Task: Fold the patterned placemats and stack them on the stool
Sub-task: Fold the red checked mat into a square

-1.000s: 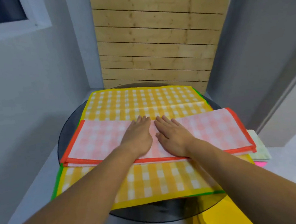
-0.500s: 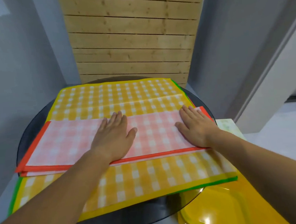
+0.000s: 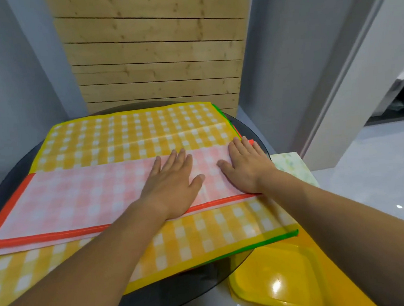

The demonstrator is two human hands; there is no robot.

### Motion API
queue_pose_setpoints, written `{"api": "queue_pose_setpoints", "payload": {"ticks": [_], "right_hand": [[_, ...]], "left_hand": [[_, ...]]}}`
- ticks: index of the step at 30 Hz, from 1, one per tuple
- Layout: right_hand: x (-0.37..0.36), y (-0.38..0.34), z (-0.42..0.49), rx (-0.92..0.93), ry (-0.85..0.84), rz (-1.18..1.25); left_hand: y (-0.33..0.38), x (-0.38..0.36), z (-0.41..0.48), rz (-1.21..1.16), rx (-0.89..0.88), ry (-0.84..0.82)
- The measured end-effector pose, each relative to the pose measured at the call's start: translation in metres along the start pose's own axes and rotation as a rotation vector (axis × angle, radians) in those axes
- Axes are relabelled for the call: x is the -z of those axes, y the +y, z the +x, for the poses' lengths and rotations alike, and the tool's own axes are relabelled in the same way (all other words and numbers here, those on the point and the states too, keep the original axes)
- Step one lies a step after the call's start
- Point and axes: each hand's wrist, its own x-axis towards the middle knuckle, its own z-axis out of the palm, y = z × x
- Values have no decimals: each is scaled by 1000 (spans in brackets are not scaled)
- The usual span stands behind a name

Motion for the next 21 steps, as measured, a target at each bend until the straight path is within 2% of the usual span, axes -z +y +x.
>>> {"api": "queue_pose_setpoints", "payload": {"ticks": [4,7,10,12,14,17,21], "right_hand": [[-2,5,0,-137,-1,6],[0,5,-1,-138,2,32],[4,8,-5,-108,23,57],[10,8,-10,-73,79,85],[19,3,-16,-2,138,145],[33,-16,-26,111,192,218],[43,-41,-37,174,219,255]], "left_hand": [[2,3,5,-23,97,-34],[1,12,12,-176,180,-33],[-19,23,15,-446,232,140],[-43,32,18,-377,197,219],[-63,43,24,-316,161,167],[-75,62,30,-359,158,28],[-78,76,33,-413,149,-45]]}}
